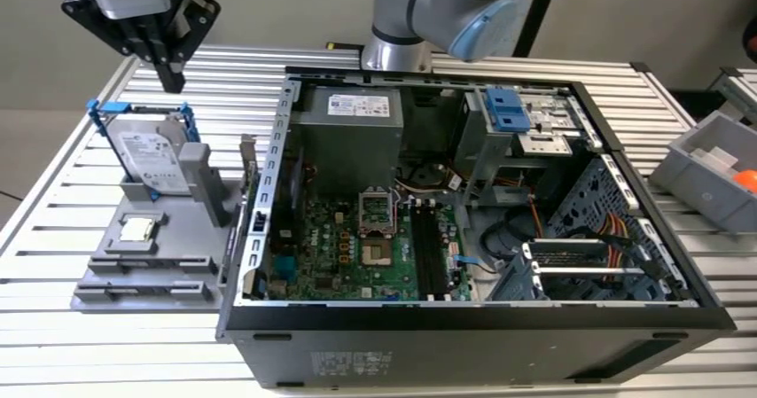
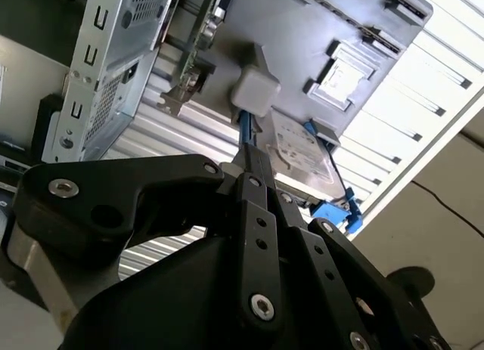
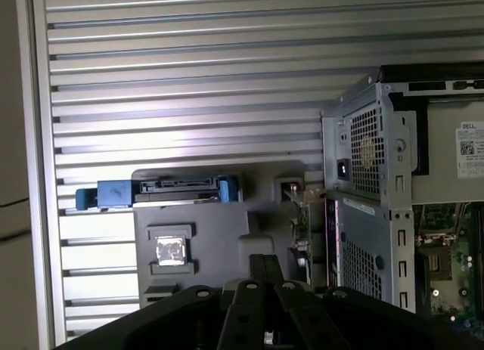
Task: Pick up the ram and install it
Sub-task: 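Reach for the ram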
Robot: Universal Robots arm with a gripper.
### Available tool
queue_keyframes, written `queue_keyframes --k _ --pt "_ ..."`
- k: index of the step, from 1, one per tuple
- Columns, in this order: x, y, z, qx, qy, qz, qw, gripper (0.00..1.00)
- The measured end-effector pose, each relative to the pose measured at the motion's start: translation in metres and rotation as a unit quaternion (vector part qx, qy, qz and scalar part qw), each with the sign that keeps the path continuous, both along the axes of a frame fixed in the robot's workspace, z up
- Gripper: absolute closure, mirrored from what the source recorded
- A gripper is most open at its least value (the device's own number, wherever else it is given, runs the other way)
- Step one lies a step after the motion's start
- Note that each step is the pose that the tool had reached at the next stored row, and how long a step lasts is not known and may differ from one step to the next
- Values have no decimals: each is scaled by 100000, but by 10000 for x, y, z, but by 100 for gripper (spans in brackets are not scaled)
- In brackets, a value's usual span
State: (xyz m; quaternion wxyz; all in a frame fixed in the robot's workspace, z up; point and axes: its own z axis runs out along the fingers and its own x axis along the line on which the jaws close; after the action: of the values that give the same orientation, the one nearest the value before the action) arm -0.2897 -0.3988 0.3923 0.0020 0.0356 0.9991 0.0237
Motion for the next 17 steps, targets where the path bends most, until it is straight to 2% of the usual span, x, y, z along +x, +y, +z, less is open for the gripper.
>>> queue_keyframes --k 9,17 --pt "-92 0 0 -1 -1 61 100000 100" --pt "-142 0 0 0 0 1271 99992 100"
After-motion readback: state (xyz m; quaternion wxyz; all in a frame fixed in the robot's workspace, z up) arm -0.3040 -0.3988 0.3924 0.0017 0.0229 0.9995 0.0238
